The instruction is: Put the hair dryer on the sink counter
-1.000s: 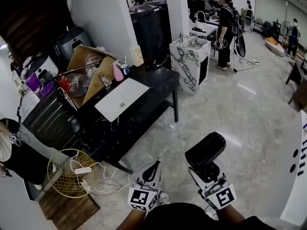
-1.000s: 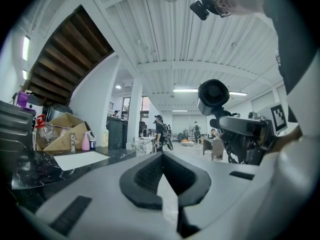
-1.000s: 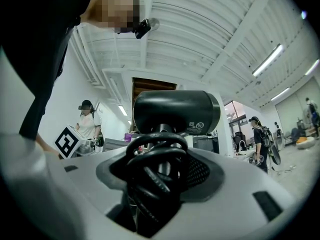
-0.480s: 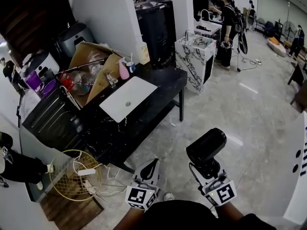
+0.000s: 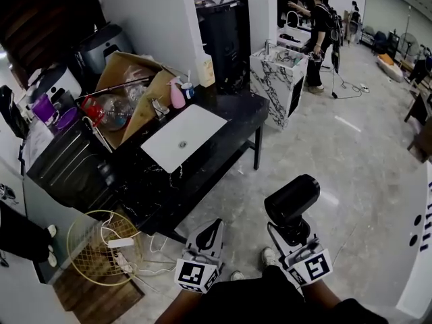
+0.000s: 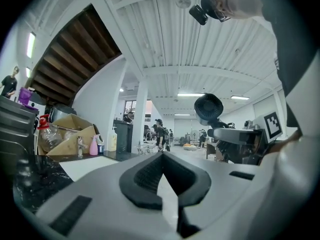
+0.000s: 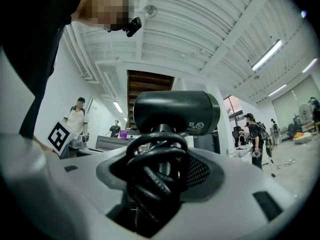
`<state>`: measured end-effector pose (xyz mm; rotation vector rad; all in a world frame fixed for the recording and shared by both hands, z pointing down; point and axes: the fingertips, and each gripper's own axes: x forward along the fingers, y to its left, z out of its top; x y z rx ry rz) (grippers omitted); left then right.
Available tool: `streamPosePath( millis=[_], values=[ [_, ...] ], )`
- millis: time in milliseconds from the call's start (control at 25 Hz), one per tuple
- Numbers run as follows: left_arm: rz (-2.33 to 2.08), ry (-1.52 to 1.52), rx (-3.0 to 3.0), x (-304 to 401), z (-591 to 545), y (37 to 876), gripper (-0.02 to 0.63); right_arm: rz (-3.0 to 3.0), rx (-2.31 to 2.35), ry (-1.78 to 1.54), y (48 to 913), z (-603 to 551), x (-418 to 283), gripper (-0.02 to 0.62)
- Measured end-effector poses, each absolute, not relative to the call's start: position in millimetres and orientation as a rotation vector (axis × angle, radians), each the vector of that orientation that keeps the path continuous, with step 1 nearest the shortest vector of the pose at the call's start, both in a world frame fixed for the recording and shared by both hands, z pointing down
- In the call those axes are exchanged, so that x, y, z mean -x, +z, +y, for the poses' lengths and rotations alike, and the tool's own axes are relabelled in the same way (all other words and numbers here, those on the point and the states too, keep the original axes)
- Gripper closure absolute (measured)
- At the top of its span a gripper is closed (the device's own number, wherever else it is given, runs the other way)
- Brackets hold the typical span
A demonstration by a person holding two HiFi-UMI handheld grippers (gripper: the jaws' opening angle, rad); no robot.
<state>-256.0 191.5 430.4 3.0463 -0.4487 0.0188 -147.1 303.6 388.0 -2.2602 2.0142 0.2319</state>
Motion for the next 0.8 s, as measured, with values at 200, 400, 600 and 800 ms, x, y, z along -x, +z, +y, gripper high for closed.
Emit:
streamPosePath(
  millis=[200, 400, 600, 800],
  values=[
    [-0.469, 0.035, -3.029, 239, 171, 438, 0.612, 1.999, 2.220, 0.165, 392, 282, 125, 0.336],
    [-0.530, 0.075, -3.005, 206, 142, 451, 0.612, 2.033, 2.196, 0.157, 394, 255, 92, 0.334],
    [-0.545, 0.075, -3.011, 163, 122, 446, 0.612, 2.084, 2.161, 0.146, 393, 230, 55, 0.334],
    [-0.612, 0.066, -3.018, 127, 104, 440, 0.612, 2.116, 2.110, 0.139, 387, 207, 12, 0.334]
  ],
)
